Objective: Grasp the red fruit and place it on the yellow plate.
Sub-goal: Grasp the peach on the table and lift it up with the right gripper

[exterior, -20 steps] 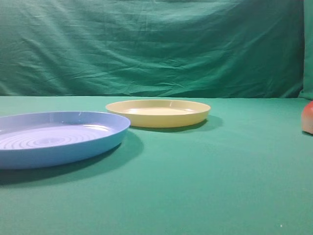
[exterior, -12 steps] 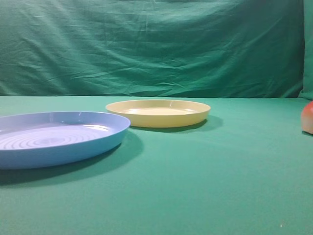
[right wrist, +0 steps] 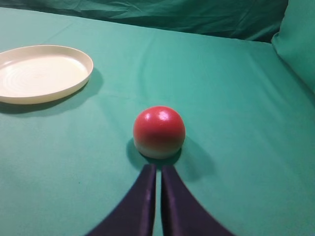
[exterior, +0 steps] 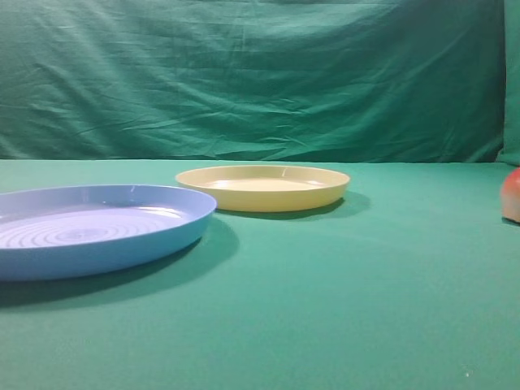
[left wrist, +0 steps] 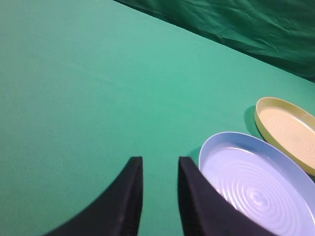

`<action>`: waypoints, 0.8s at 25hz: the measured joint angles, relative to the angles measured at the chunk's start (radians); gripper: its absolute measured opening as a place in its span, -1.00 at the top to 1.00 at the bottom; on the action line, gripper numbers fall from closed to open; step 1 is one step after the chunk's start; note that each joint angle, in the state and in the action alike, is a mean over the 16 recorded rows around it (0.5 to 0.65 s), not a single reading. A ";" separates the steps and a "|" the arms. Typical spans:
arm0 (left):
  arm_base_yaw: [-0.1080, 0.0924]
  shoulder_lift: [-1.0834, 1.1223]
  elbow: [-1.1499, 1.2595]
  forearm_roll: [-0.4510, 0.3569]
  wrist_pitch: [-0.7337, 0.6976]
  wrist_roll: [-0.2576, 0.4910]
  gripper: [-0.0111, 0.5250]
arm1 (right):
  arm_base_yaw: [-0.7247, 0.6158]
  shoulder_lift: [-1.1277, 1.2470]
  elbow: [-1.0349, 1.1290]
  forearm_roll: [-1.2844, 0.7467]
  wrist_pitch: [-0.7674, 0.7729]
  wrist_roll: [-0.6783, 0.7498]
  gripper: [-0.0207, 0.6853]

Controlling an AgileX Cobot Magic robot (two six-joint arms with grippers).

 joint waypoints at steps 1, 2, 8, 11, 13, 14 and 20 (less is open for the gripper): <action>0.000 0.000 0.000 0.000 0.000 0.000 0.37 | 0.000 0.000 0.000 -0.003 -0.001 -0.004 0.94; 0.000 0.000 0.000 0.000 0.000 0.000 0.37 | 0.000 0.000 0.000 -0.006 -0.004 -0.008 0.94; 0.000 0.000 0.000 0.000 0.000 0.000 0.37 | 0.000 0.000 0.001 0.018 -0.060 -0.032 0.94; 0.000 0.000 0.000 0.000 0.000 0.000 0.37 | 0.000 0.000 0.001 0.047 -0.113 -0.045 0.94; 0.000 0.000 0.000 0.000 0.000 0.000 0.37 | 0.000 0.000 0.001 0.070 -0.149 -0.053 0.94; 0.000 0.000 0.000 0.000 0.000 0.000 0.37 | 0.000 0.000 0.001 0.082 -0.166 -0.057 0.94; 0.000 0.000 0.000 0.000 0.000 0.000 0.37 | 0.000 0.015 -0.021 0.180 -0.242 -0.064 0.94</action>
